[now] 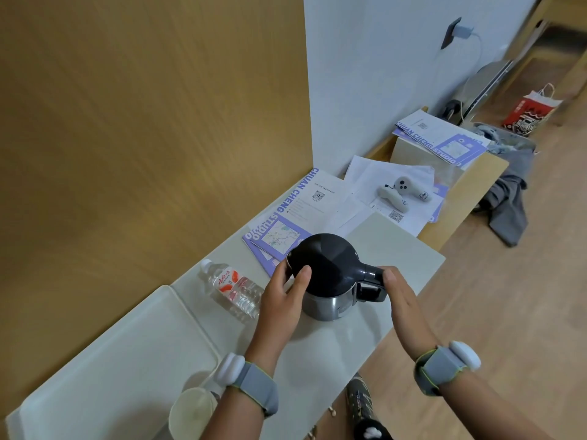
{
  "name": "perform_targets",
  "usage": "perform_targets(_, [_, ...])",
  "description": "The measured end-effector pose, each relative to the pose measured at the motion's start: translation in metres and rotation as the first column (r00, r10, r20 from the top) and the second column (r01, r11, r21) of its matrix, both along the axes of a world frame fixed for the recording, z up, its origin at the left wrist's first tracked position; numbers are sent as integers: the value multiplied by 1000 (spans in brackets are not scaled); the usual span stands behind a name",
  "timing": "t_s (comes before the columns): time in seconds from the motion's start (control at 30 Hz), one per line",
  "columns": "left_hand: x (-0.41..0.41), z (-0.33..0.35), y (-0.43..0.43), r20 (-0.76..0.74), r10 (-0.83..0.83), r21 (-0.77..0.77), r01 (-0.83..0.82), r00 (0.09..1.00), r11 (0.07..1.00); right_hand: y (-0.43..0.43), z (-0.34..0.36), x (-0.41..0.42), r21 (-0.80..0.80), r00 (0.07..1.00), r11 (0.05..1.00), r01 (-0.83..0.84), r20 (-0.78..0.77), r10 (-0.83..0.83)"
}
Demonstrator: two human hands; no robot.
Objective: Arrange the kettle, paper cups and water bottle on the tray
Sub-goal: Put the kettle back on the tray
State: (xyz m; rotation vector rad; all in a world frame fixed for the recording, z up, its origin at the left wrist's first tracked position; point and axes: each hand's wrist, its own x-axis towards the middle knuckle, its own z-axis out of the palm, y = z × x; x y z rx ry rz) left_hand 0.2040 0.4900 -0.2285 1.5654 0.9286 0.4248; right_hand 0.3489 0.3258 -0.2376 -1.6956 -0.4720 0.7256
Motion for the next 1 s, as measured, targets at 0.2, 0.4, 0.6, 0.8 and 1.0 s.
perform_targets(0.2, [0,0,-2,15,1,-1,-1,1000,1000,4,5,1,-8,998,999,-35,-55,35])
perform_targets(0.4, [4,9,-6,2,-4,-6,4,1000,1000,8,9,4,-24,997,999,-49,-67,47])
perform_targets(0.6, [4,19,-8,3,3,-38,-3,1000,999,15,16,9,-24,998,999,-39,-43,38])
perform_targets(0.8, [0,36,-2,59,36,-28,-34,998,999,27,32,13,-41,997,997,-73,19,74])
perform_targets(1.0, [-9,56,8,133,101,-41,-96,986,994,45,55,13,15,988,995,-103,113,101])
